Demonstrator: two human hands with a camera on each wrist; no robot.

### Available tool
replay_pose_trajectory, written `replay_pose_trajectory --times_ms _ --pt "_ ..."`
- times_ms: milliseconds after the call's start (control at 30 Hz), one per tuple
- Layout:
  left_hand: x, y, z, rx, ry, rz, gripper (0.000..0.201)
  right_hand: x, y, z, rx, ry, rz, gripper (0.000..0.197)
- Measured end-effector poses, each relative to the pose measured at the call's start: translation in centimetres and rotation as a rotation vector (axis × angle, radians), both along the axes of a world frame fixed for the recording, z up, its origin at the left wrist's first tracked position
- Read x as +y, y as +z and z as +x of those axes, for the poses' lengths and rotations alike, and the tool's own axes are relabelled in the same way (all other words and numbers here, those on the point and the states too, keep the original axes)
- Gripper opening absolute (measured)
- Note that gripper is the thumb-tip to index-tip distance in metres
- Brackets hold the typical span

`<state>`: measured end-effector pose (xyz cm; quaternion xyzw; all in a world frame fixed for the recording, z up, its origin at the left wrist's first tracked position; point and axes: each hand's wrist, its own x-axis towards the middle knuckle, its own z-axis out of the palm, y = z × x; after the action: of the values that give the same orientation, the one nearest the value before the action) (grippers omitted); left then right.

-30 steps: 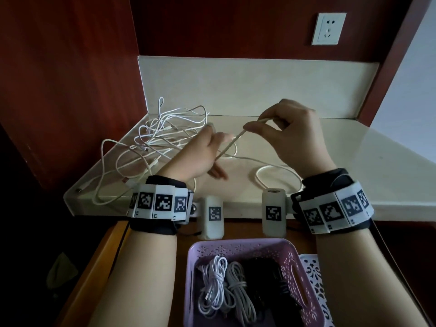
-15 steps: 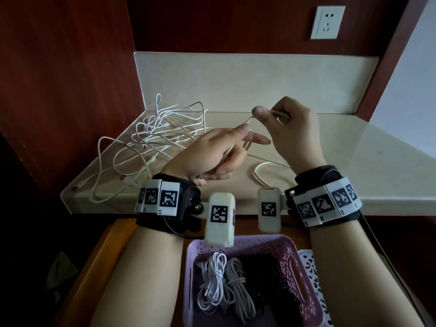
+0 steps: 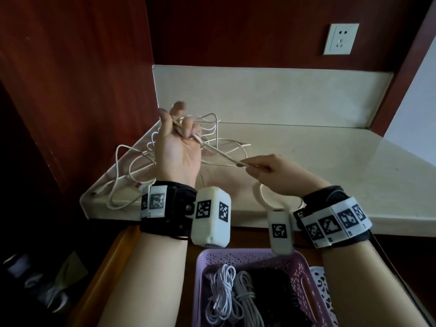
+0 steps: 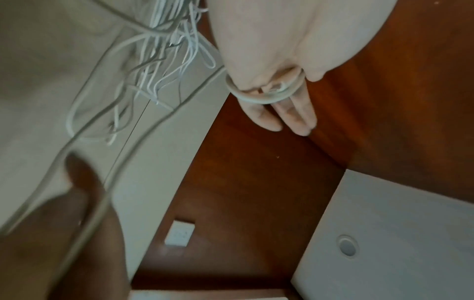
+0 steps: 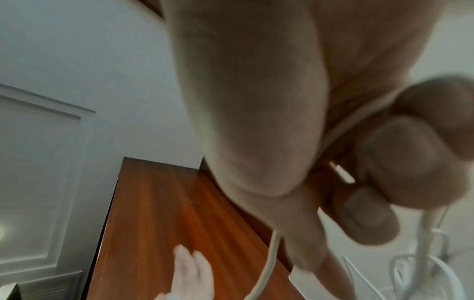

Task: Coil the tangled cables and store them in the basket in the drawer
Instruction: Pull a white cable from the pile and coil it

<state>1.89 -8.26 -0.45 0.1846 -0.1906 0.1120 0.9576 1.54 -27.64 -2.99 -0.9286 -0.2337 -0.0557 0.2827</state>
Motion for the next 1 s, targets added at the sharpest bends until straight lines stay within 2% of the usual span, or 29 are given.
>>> replay_pose_trajectory --times_ms 133,233,367,433,500,600,667,700,733,833,967,1000 --pt "0.5 -0.2 0.3 0.055 0.328 0.352 0.039 -0.8 0.9 -0.4 0.015 -0.054 0.073 0.016" --pt "0.6 -0.6 1.1 0.244 0.539 0.484 0.024 -1.2 1.9 -1.5 -0.054 -0.027 0.200 0.016" --pt "0.5 -1.6 1.7 0.326 0.670 0.759 0.050 -1.0 3.1 -2.9 -0.017 0.083 0.194 0.015" --pt "0.0 -1.9 1.9 0.275 0.697 0.884 0.053 -0.9 3.2 -3.1 0.013 0.124 0.188 0.017" --pt "-0.7 -2.0 1.7 0.137 0.716 1.044 0.053 -0.9 3.3 -3.1 -0.011 0.170 0.207 0.017" --pt "-1.5 -2.3 1.1 -0.057 0.741 1.400 0.049 -1.1 3.4 -3.0 -0.072 0.206 0.289 0.015" --pt "-2.1 -2.3 0.7 -0.084 0.731 1.579 0.031 -1.0 3.4 -2.8 -0.162 0.170 0.375 0.014" --pt "-2.4 -2.4 0.6 -0.066 0.681 1.603 0.022 -1.0 3.4 -2.5 -0.217 0.121 0.423 0.013" --pt "-2.7 -2.3 0.2 -0.039 0.575 1.585 0.021 -0.9 3.3 -2.2 -0.267 0.054 0.476 0.012" --pt "-3.1 -1.8 -0.9 -0.006 0.260 1.503 0.031 -0.8 3.1 -1.5 -0.371 -0.131 0.607 0.015" --pt "-3.0 -0.6 -2.0 -0.099 0.074 1.499 0.068 -1.7 2.9 -1.0 -0.439 -0.279 0.621 0.036" --pt "-3.0 -0.4 -2.2 -0.126 0.030 1.493 0.072 -1.9 2.8 -0.8 -0.447 -0.314 0.613 0.041"
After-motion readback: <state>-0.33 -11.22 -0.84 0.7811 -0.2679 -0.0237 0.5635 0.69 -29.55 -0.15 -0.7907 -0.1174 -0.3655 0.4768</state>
